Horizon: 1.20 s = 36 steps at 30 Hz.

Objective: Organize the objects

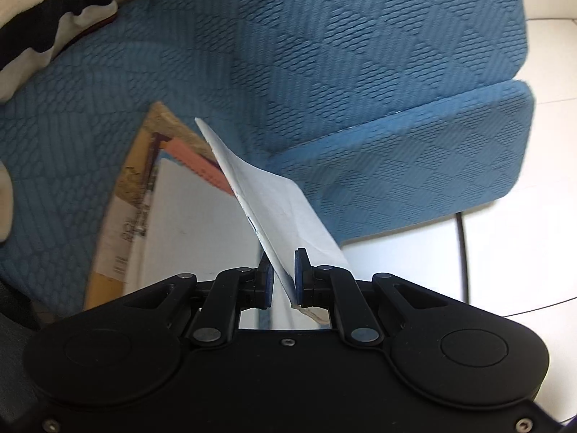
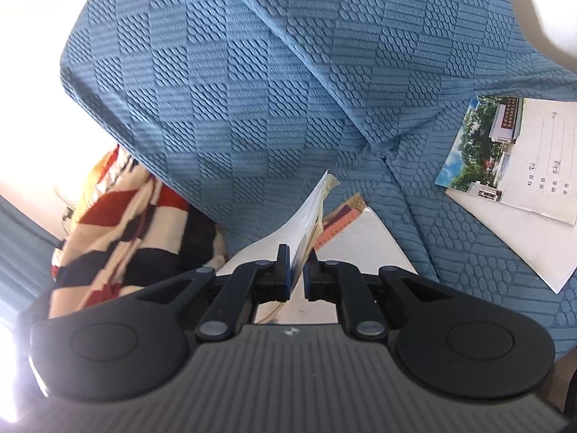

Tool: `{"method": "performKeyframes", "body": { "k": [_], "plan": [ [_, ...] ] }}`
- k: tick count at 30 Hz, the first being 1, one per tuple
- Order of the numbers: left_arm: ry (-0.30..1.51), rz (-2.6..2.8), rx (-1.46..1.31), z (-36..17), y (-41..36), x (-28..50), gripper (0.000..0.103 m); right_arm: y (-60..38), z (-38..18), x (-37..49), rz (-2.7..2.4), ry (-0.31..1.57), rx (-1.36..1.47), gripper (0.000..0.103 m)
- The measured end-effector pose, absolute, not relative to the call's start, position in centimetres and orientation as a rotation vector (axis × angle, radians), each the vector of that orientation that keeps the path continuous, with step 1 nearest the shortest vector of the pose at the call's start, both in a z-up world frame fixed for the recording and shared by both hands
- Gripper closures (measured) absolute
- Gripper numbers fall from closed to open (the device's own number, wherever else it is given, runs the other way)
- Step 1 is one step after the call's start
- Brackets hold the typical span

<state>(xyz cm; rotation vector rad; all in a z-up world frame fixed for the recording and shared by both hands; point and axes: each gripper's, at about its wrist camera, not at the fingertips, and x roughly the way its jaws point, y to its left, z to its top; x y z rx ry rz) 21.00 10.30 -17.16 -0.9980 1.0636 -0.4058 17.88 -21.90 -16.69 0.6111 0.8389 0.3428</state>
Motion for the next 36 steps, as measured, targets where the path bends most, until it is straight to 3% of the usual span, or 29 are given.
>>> {"method": "performKeyframes", "body": {
  "k": [19, 33, 34, 35, 36],
  "plan": [
    [1.191, -0.296, -0.756, -23.1, 8.3, 19.2, 0.091, -20.1, -21.8, 16.4, 0.276, 0.968, 0.420, 0.092],
    [1.223, -0.276, -0.604, -23.7, 6.1, 18.5, 0.091, -19.9, -23.3, 16.5, 0.255, 1.034, 0.352, 0.088],
    [1.225, -0.274, -0.595, -23.5, 6.1, 18.5, 0.087, -20.0, -23.3, 16.5, 0.256, 1.043, 0.360, 0.083],
    [1.228, -0.273, -0.594, -23.3, 6.1, 18.5, 0.076, -20.1, -23.2, 16.6, 0.257, 1.052, 0.369, 0.079],
    [1.227, -0.270, -0.595, -23.1, 6.1, 18.4, 0.069, -20.2, -23.1, 16.6, 0.259, 1.060, 0.376, 0.070]
  ]
}}
